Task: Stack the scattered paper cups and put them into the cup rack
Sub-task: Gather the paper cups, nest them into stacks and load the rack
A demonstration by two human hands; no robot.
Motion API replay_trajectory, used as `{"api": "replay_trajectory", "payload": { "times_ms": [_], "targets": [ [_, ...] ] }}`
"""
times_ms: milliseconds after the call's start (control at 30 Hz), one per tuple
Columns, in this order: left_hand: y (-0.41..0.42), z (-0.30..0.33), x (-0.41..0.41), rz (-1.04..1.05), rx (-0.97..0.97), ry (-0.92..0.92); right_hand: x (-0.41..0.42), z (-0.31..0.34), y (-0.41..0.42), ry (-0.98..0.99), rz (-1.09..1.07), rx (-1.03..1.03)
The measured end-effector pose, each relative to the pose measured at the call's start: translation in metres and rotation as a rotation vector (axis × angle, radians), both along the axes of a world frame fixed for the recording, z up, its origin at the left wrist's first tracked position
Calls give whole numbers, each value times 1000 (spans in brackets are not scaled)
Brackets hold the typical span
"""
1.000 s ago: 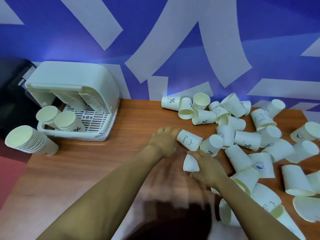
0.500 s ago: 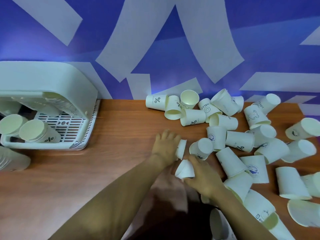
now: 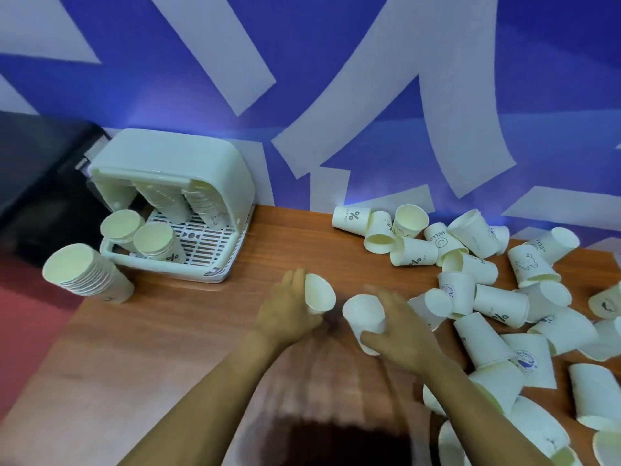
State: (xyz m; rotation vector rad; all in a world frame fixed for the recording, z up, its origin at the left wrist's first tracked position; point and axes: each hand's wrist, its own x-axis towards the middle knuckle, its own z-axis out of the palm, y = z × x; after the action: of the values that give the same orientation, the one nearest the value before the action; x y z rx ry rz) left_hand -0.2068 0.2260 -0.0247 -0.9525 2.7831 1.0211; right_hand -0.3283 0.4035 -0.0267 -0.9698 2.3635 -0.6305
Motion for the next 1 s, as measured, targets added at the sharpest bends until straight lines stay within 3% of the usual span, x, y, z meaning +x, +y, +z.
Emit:
{"api": "replay_trajectory", "payload": {
  "times_ms": [233, 733, 1000],
  "targets": [
    [-43, 27, 60, 55, -42, 66, 51, 17, -43, -32, 50, -9],
    [-185, 39, 185, 38, 15, 109, 179, 57, -198, 51, -71, 20],
    [-242, 47, 214, -13, -42, 100, 207, 59, -252, 55, -163, 15]
  ]
}}
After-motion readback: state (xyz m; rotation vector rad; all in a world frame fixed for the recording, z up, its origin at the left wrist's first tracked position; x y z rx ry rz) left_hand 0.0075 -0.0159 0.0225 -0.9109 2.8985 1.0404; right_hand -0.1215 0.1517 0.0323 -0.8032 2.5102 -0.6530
